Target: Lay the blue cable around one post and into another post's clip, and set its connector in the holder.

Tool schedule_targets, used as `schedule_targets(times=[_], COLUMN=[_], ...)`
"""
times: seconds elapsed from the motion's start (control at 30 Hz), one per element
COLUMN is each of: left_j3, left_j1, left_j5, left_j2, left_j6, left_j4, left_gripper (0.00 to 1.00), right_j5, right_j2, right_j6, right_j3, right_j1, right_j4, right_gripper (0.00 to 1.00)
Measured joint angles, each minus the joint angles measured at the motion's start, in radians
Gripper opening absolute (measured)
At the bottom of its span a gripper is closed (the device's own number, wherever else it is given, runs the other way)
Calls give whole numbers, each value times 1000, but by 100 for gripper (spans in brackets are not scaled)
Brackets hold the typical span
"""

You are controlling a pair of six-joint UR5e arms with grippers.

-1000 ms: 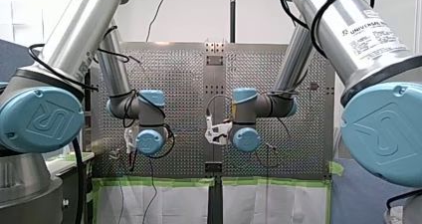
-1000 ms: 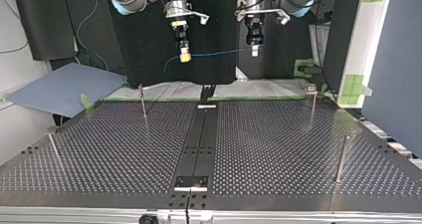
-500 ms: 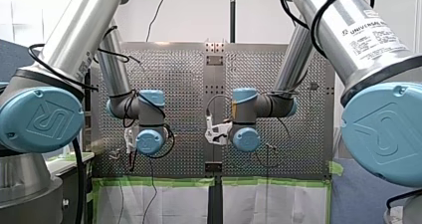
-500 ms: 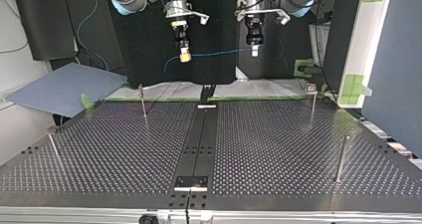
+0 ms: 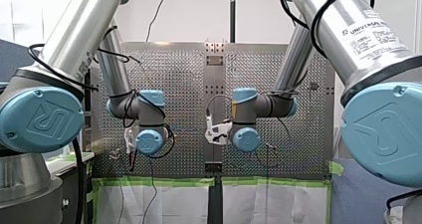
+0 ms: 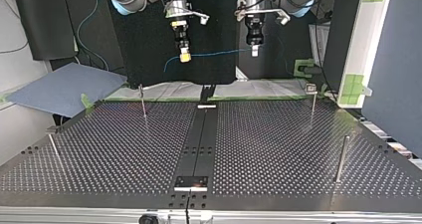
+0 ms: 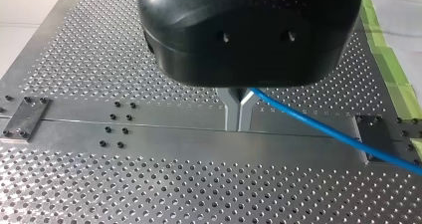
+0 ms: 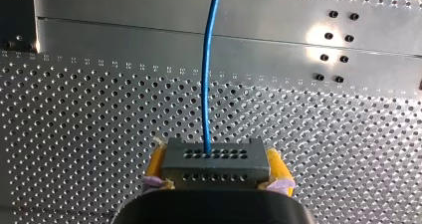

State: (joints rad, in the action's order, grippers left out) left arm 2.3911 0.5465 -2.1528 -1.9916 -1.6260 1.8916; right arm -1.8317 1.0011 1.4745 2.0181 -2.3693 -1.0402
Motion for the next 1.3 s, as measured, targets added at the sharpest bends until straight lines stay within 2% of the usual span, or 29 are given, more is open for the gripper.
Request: schedule_targets(times=[0.23, 0.33, 0.9, 1.3], left_j3=[0, 0, 1, 6], left_j1=[0, 0, 1, 6], left_j5=[0, 0, 0, -2], left_j2=[0, 0, 0, -46], left_j6=[0, 0, -1, -8], left_j4=[0, 0, 0, -24], left_gripper=[0, 0, 0, 0], right_j5=[0, 0, 0, 1], right_j2=[0, 0, 0, 0], right_j6=[0, 0, 0, 0], right_j3=[0, 0, 0, 0], right_j1=[0, 0, -1, -1], right_j4=[0, 0, 4, 21], right_gripper=[14, 7, 7, 7])
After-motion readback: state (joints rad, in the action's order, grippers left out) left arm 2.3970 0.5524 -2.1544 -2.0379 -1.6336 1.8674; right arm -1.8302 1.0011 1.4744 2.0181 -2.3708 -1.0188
